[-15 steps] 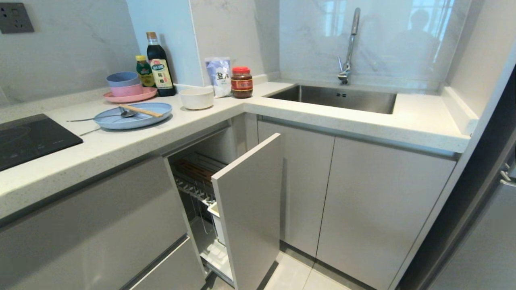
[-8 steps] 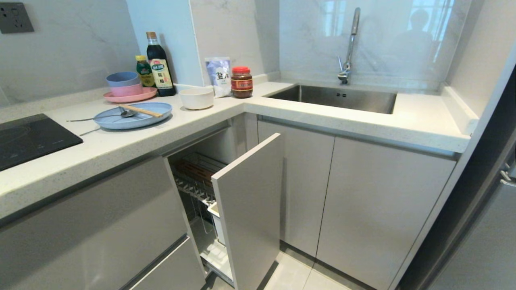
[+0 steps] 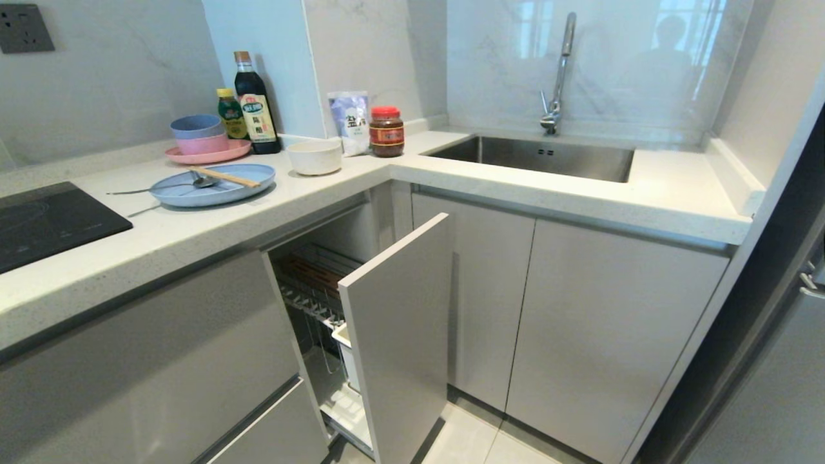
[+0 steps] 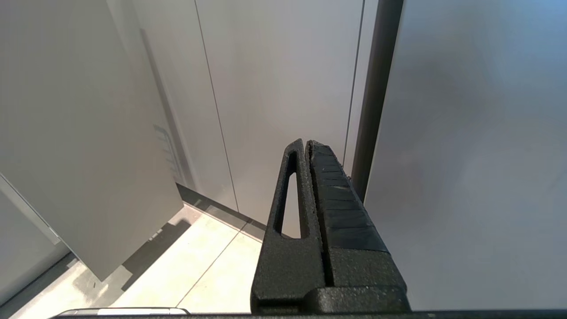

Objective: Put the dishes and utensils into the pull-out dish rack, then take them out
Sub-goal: Open the cupboard

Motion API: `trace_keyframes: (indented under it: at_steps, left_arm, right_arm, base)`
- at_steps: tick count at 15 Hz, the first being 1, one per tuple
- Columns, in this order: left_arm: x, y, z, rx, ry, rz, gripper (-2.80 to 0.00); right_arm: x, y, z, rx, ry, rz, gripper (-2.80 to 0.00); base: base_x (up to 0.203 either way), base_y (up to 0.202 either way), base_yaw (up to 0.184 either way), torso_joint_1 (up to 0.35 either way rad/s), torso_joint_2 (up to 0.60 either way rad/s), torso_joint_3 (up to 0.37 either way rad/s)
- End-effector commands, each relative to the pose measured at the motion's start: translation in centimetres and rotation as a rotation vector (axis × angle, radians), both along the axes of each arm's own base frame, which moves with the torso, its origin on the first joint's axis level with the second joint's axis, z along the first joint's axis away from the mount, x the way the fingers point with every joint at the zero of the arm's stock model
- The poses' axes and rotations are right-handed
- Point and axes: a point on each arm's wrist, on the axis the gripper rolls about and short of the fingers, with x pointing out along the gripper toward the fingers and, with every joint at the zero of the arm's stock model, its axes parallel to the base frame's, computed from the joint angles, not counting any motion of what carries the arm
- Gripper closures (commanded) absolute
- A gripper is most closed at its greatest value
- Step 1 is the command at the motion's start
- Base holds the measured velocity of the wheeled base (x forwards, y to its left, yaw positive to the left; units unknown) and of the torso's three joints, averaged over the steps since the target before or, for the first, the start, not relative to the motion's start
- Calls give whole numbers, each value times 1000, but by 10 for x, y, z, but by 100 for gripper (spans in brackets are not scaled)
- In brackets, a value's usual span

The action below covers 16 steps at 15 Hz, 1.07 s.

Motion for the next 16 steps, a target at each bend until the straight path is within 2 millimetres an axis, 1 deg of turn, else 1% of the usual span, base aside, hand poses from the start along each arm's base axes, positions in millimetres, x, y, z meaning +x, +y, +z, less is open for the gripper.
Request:
trace_keyframes:
  at_steps: [1, 2, 3, 5, 6, 7, 8, 9, 11, 12, 14, 15, 16]
  left_arm:
    - [-15, 0, 60, -1, -93, 3, 0]
    - [-18, 0, 90, -2, -113, 8, 0]
    - [-14, 0, 113, -3, -105, 15, 0]
    - [11, 1, 168, -5, -75, 36, 0]
    - [25, 1, 194, -9, -77, 48, 0]
    - [45, 2, 218, -14, -76, 69, 0]
    - [70, 3, 237, -20, -72, 99, 0]
    - [97, 4, 251, -27, -72, 128, 0]
    - [149, 4, 266, -42, -86, 170, 0]
    - [172, 4, 266, -50, -75, 178, 0]
    - [218, -2, 258, -69, -21, 139, 0]
    - [235, -8, 251, -69, 20, 96, 0]
    - [251, -18, 240, -61, 90, 33, 0]
  right_arm:
    - [0, 0, 0, 0, -3, 0, 0]
    - [0, 0, 0, 2, -3, 0, 0]
    - [0, 0, 0, 1, -3, 0, 0]
    - [0, 0, 0, 0, -3, 0, 0]
    - [0, 0, 0, 0, -3, 0, 0]
    - [0, 0, 0, 0, -3, 0, 0]
    - [0, 0, 0, 0, -3, 0, 0]
    - [0, 0, 0, 0, -3, 0, 0]
    - [0, 0, 0, 0, -3, 0, 0]
    - [0, 0, 0, 0, -3, 0, 0]
    - [0, 0, 0, 0, -2, 2, 0]
    - [0, 0, 0, 0, -3, 0, 0]
    - [0, 0, 0, 0, -3, 0, 0]
  base:
    - [0, 0, 0, 0, 0, 0]
    - [0, 0, 0, 0, 0, 0]
    - [0, 0, 0, 0, 0, 0]
    - [0, 0, 0, 0, 0, 0]
    - [0, 0, 0, 0, 0, 0]
    - [0, 0, 0, 0, 0, 0]
    - [0, 0, 0, 0, 0, 0]
    - [0, 0, 0, 0, 0, 0]
    - [0, 0, 0, 0, 0, 0]
    - [0, 0, 0, 0, 0, 0]
    - [0, 0, 0, 0, 0, 0]
    - [0, 0, 0, 0, 0, 0]
    - [0, 0, 0, 0, 0, 0]
